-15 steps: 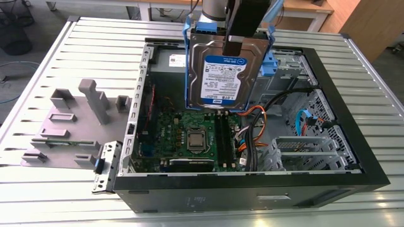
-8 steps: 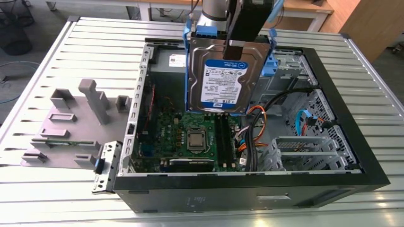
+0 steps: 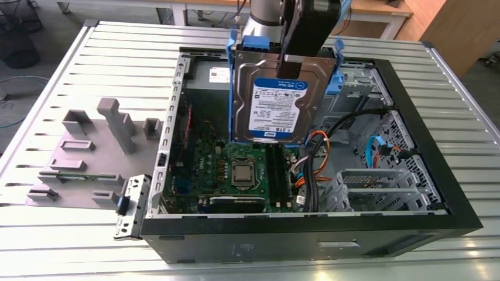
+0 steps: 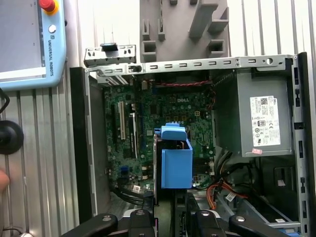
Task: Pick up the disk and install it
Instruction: 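Pick up the disk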
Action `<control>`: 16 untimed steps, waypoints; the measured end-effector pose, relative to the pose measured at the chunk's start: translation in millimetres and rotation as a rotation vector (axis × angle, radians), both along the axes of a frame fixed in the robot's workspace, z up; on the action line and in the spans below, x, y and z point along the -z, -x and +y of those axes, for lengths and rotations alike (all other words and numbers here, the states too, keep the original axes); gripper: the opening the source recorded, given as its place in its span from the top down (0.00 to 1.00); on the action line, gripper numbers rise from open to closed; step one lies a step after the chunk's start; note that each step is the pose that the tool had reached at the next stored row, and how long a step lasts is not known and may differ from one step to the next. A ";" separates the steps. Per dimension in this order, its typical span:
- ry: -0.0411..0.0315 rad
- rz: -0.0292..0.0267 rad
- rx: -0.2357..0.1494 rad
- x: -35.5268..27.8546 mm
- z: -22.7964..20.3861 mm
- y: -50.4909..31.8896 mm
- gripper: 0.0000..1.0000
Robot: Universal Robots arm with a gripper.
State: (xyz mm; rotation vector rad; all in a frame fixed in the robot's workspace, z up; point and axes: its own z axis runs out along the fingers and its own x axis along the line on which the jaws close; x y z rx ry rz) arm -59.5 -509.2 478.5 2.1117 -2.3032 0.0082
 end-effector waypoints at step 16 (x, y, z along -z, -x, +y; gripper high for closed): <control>0.0001 0.0000 0.000 1.1 -15.7 0.0 0.65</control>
